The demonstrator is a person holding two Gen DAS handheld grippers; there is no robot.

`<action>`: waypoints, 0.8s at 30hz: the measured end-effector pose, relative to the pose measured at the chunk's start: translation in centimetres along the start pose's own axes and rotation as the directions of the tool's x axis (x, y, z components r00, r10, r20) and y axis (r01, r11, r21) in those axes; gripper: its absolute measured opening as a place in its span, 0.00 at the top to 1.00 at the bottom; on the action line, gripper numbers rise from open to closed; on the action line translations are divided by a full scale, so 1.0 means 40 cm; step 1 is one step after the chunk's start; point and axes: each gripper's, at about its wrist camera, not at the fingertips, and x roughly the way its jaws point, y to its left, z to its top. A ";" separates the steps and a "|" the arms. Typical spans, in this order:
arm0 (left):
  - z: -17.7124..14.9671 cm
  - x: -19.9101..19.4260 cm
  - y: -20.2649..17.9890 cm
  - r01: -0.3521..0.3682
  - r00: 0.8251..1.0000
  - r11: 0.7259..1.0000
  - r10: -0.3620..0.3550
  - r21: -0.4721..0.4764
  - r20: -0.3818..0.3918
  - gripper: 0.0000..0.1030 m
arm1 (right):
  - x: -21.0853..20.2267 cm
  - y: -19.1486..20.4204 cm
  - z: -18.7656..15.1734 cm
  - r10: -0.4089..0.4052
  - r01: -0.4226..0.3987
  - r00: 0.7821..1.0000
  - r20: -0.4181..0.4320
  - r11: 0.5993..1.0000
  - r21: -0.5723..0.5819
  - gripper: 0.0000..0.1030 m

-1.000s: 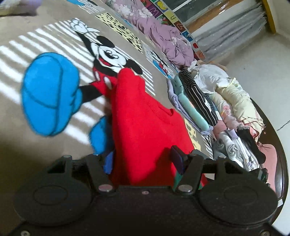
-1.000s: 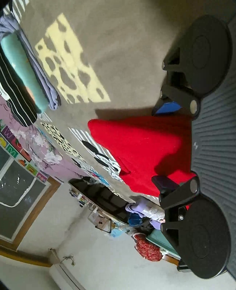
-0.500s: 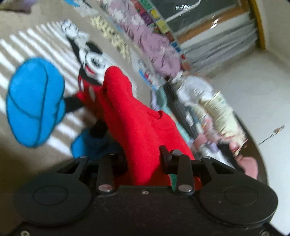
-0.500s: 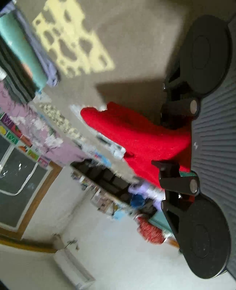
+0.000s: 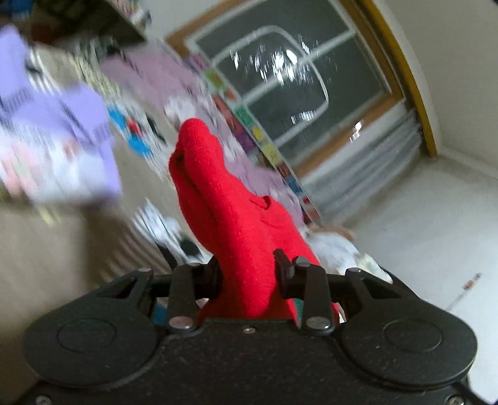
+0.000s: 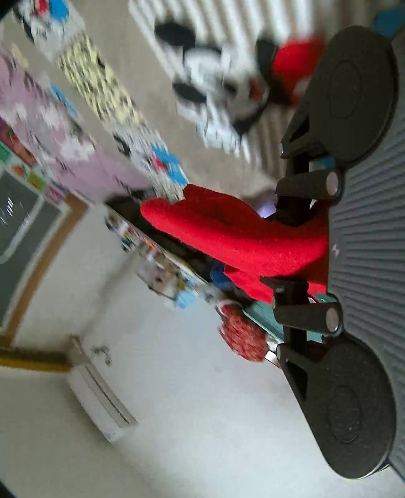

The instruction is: Fold clothes

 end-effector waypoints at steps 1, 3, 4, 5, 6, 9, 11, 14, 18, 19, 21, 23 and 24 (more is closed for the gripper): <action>0.018 -0.012 0.014 -0.011 1.000 1.000 0.011 0.002 0.029 0.70 | 0.043 0.008 0.005 0.019 -0.019 1.000 -0.017 1.000 -0.013 0.70; 0.053 -0.033 0.044 -0.038 0.996 0.999 0.038 0.003 0.085 0.70 | 0.134 0.023 0.016 0.062 -0.063 0.997 -0.047 0.997 -0.035 0.70; 0.070 -0.037 0.059 -0.054 0.993 0.999 0.053 0.004 0.107 0.70 | 0.178 0.027 0.019 0.082 -0.084 0.995 -0.059 0.996 -0.040 0.70; 0.087 -0.040 0.074 -0.070 0.989 0.998 0.069 0.004 0.128 0.70 | 0.215 0.033 0.023 0.098 -0.101 0.993 -0.068 0.994 -0.044 0.70; 0.101 -0.042 0.086 -0.085 0.985 0.996 0.083 0.008 0.150 0.70 | 0.252 0.038 0.026 0.115 -0.118 0.990 -0.076 0.992 -0.047 0.70; 0.139 -0.043 0.115 -0.134 0.968 0.991 0.125 0.027 0.218 0.70 | 0.353 0.034 0.033 0.164 -0.169 0.981 -0.100 0.984 -0.046 0.70; 0.159 -0.037 0.138 -0.151 0.958 0.988 0.141 0.023 0.250 0.70 | 0.407 0.030 0.034 0.188 -0.194 0.975 -0.116 0.980 -0.042 0.70; 0.196 -0.031 0.165 -0.187 0.942 0.982 0.167 0.039 0.291 0.70 | 0.476 0.025 0.039 0.222 -0.228 0.967 -0.125 0.973 -0.033 0.70; 0.231 -0.033 0.200 -0.224 0.922 0.974 0.203 0.029 0.330 0.70 | 0.558 0.006 0.041 0.265 -0.269 0.953 -0.145 0.963 -0.010 0.70; 0.231 -0.040 0.210 -0.237 0.917 0.971 0.218 0.017 0.333 0.70 | 0.579 0.000 0.040 0.275 -0.279 0.949 -0.152 0.960 -0.003 0.70; 0.227 -0.041 0.244 -0.283 0.908 0.959 0.276 -0.023 0.314 0.70 | 0.617 -0.015 0.030 0.283 -0.286 0.944 -0.169 0.958 0.009 0.70; 0.227 -0.029 0.279 -0.363 0.893 0.929 0.368 -0.068 0.260 0.70 | 0.652 -0.031 0.014 0.277 -0.279 0.942 -0.189 0.960 0.016 0.70; 0.224 -0.005 0.294 -0.446 0.873 0.893 0.448 -0.060 0.194 0.67 | 0.668 -0.042 0.002 0.240 -0.245 0.948 -0.207 0.970 0.006 0.69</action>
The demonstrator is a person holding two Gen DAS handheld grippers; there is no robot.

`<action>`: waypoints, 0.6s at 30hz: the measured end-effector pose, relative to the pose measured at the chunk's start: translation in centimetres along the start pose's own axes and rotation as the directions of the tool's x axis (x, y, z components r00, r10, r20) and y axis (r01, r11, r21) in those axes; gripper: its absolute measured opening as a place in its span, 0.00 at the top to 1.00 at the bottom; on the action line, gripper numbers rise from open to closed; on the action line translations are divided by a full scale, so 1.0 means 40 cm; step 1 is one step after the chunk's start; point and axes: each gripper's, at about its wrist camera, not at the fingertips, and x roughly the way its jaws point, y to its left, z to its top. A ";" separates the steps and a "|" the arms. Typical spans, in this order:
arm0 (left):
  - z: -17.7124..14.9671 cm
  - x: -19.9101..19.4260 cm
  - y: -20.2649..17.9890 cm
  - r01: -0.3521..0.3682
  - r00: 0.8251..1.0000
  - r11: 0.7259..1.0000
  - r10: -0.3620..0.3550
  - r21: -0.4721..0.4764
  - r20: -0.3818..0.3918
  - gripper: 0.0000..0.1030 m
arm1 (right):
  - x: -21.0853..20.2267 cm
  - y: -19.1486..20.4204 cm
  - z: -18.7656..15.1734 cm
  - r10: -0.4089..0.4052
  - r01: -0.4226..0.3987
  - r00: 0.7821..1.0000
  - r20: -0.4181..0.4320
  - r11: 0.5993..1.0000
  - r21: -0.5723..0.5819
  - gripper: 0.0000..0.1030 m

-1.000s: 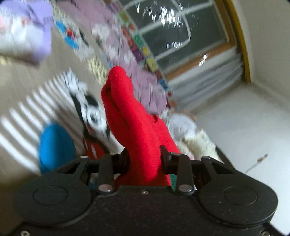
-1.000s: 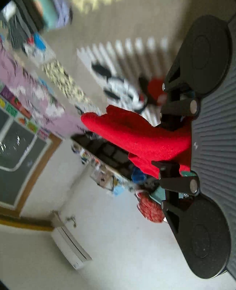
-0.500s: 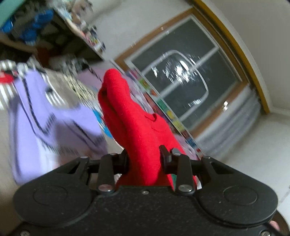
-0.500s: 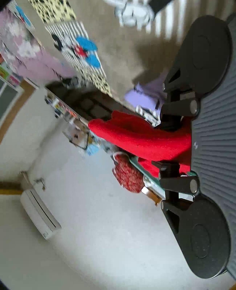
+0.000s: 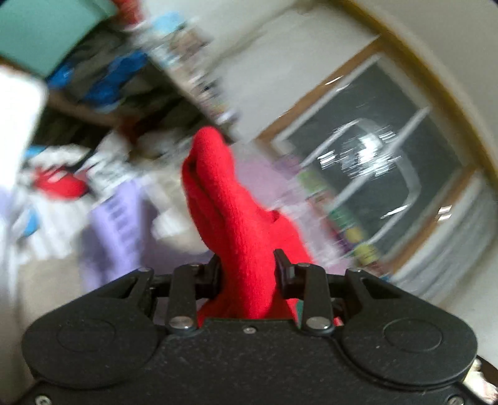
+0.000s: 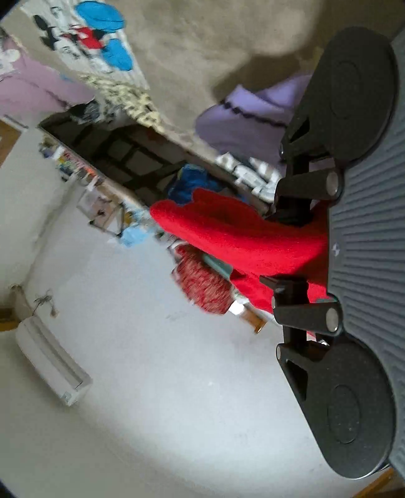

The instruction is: Fold clothes

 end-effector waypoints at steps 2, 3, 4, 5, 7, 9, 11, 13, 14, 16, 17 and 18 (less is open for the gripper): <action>-0.019 0.033 0.000 -0.107 0.992 0.992 0.111 0.067 -0.059 0.63 | 0.025 -0.039 -0.026 -0.138 0.138 0.989 -0.045 0.990 0.002 0.67; -0.018 0.028 -0.002 -0.092 0.994 0.994 0.095 0.057 -0.048 0.61 | 0.032 -0.050 -0.036 -0.186 0.187 0.981 -0.055 0.982 0.000 0.69; -0.013 0.022 -0.002 -0.073 0.996 0.997 0.075 0.038 -0.047 0.57 | 0.024 -0.044 -0.042 -0.188 0.188 0.982 -0.035 0.982 -0.004 0.68; -0.010 0.016 -0.001 -0.056 0.997 0.998 0.057 0.026 -0.043 0.50 | 0.017 -0.037 -0.047 -0.190 0.190 0.982 -0.015 0.982 -0.007 0.67; -0.012 0.010 -0.002 -0.073 0.996 0.997 0.075 0.037 -0.046 0.50 | 0.001 -0.027 -0.050 -0.199 0.199 0.980 0.007 0.980 0.000 0.66; -0.010 -0.008 -0.017 -0.100 0.995 0.993 0.101 0.068 -0.023 0.50 | -0.007 -0.009 -0.049 -0.226 0.226 0.974 0.018 0.974 -0.019 0.64; -0.005 -0.026 -0.044 -0.129 0.992 0.984 0.128 0.122 0.015 0.49 | -0.023 0.024 -0.053 -0.267 0.270 0.963 0.049 0.960 -0.077 0.61; -0.002 -0.036 -0.070 -0.169 0.985 0.969 0.160 0.183 0.061 0.49 | -0.045 0.062 -0.050 -0.309 0.323 0.945 0.110 0.934 -0.154 0.56; -0.009 -0.042 -0.087 -0.193 0.980 0.954 0.174 0.231 0.100 0.49 | -0.053 0.082 -0.046 -0.326 0.350 0.934 0.142 0.914 -0.206 0.55; -0.024 -0.056 -0.121 -0.244 0.964 0.914 0.192 0.326 0.183 0.49 | -0.057 0.118 -0.043 -0.330 0.374 0.926 0.183 0.872 -0.316 0.55; -0.032 -0.060 -0.131 -0.249 0.961 0.901 0.184 0.355 0.206 0.49 | -0.055 0.135 -0.047 -0.323 0.373 0.927 0.191 0.849 -0.374 0.55; -0.039 -0.055 -0.133 -0.236 0.964 0.895 0.167 0.378 0.205 0.49 | -0.051 0.152 -0.059 -0.314 0.366 0.931 0.187 0.825 -0.432 0.56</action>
